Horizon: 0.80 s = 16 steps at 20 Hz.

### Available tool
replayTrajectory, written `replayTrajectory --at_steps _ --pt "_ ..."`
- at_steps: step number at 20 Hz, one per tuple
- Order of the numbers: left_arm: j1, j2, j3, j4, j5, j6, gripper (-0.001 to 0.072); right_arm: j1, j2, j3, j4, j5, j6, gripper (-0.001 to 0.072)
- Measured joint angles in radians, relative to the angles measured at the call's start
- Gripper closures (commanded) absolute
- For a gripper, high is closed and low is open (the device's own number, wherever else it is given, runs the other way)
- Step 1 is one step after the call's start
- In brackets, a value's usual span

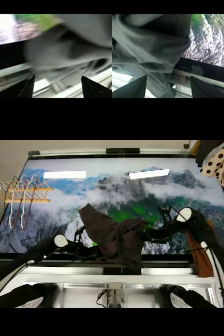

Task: Fold the shirts.

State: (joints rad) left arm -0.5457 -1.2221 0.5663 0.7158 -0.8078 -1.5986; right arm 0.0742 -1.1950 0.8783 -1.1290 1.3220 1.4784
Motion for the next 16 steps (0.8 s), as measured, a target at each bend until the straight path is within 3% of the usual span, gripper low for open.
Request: replayTrajectory --at_steps 1,2,3,12,13,15,16 --pt "-0.011 -0.011 -0.006 -0.022 0.037 0.002 0.033 0.0 -0.004 -0.002 0.008 -0.006 -0.002 0.0057" --pt "-0.023 -0.02 -0.012 -0.036 0.079 0.001 0.0575 -0.001 -0.008 -0.005 0.008 -0.015 -0.002 0.0057" --pt "-0.029 -0.03 -0.015 -0.042 0.104 0.0 0.0673 -0.001 -0.01 -0.006 0.01 -0.024 -0.003 0.0057" --pt "0.087 0.059 0.032 -0.08 0.115 0.059 0.0673 -0.002 -0.039 -0.106 0.103 -0.203 -0.051 0.0058" --pt "0.098 0.071 0.033 -0.084 0.108 0.069 0.0673 -0.002 -0.056 -0.113 0.122 -0.218 -0.055 0.0121" --pt "0.112 0.097 0.039 -0.084 0.092 0.095 0.0673 -0.002 -0.093 -0.12 0.165 -0.246 -0.061 0.0636" --pt "0.118 0.109 0.046 -0.085 0.09 0.111 0.0673 -0.002 -0.108 -0.122 0.182 -0.259 -0.061 0.0633"
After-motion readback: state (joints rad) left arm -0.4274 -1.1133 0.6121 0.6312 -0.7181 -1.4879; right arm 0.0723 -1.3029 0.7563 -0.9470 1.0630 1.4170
